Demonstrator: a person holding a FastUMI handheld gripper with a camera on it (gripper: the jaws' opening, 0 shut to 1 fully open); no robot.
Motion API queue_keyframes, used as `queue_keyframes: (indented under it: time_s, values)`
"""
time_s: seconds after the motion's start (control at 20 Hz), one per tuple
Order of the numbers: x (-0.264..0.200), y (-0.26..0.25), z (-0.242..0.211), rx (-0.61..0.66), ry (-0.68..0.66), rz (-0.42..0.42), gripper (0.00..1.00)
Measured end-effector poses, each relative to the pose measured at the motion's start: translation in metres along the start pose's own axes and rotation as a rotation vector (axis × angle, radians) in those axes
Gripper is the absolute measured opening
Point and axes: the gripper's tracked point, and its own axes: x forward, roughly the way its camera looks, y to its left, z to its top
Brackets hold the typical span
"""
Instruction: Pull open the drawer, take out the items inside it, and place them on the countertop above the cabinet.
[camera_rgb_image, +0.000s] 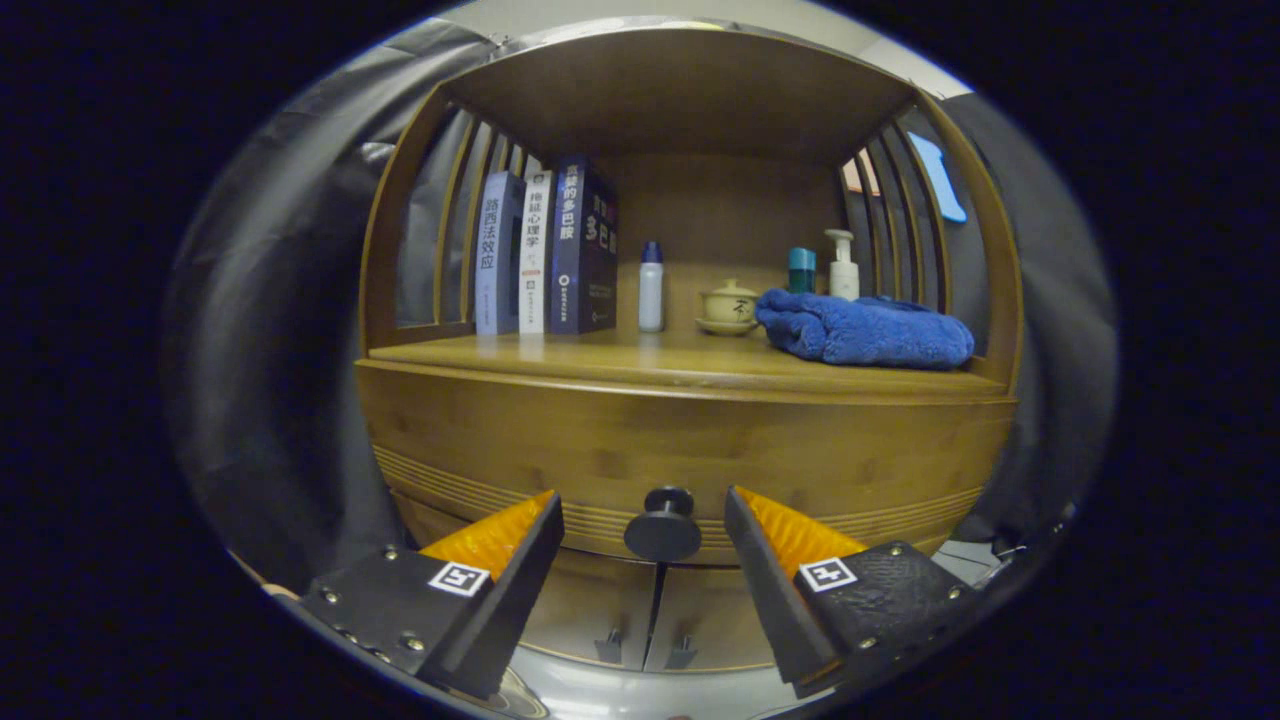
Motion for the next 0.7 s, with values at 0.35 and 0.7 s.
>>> queue_keyframes:
  time_s: [0.35, 0.7]
  values:
    - [0.016, -0.007, -0.011, 0.015, 0.015, -0.062, 0.88]
    - [0.019, -0.014, -0.013, 0.085, 0.032, -0.121, 0.43]
